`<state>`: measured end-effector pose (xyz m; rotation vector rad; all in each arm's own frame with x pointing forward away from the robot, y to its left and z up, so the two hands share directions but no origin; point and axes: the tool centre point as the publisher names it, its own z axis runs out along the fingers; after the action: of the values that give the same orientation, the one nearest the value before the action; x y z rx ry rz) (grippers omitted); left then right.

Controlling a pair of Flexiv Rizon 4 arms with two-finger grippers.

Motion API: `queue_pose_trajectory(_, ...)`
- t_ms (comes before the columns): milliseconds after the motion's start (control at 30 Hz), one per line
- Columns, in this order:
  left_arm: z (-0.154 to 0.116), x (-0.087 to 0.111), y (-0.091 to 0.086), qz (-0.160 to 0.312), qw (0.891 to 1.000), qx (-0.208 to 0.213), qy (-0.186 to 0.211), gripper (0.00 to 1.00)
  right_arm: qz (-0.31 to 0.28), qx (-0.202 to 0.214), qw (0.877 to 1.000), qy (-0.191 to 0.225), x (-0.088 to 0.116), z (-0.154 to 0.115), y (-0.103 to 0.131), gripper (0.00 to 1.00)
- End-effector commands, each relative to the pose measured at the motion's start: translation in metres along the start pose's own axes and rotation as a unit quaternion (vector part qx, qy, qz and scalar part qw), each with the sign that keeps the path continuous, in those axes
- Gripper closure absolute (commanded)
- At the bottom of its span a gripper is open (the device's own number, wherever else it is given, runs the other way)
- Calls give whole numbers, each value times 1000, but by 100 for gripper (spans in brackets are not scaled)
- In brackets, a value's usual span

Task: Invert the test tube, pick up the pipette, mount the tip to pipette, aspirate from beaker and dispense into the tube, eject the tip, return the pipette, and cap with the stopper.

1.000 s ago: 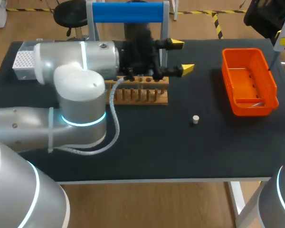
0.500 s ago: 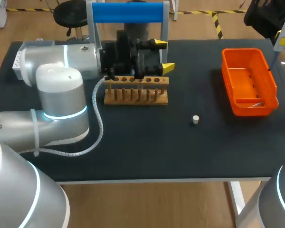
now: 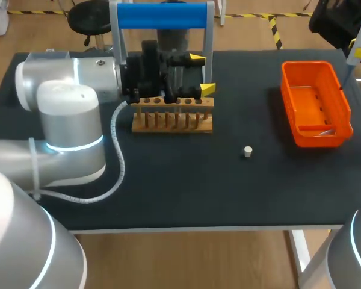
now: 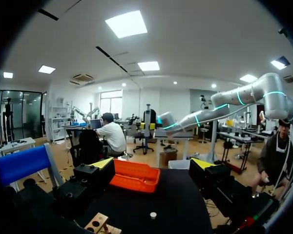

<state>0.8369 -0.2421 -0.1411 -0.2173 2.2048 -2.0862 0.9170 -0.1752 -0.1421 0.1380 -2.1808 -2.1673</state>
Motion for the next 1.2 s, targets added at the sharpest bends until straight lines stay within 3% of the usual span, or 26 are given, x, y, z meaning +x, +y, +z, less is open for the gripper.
queue_pose_trajectory(33,1,-1,0,0,1000,-1,1,0,0,1,1000,2,-1,-1,1,100)
queue_pose_trajectory(1200,0,1,1,-7,1000,-7,-1,0,0,1,1000,2,-1,-1,1,100)
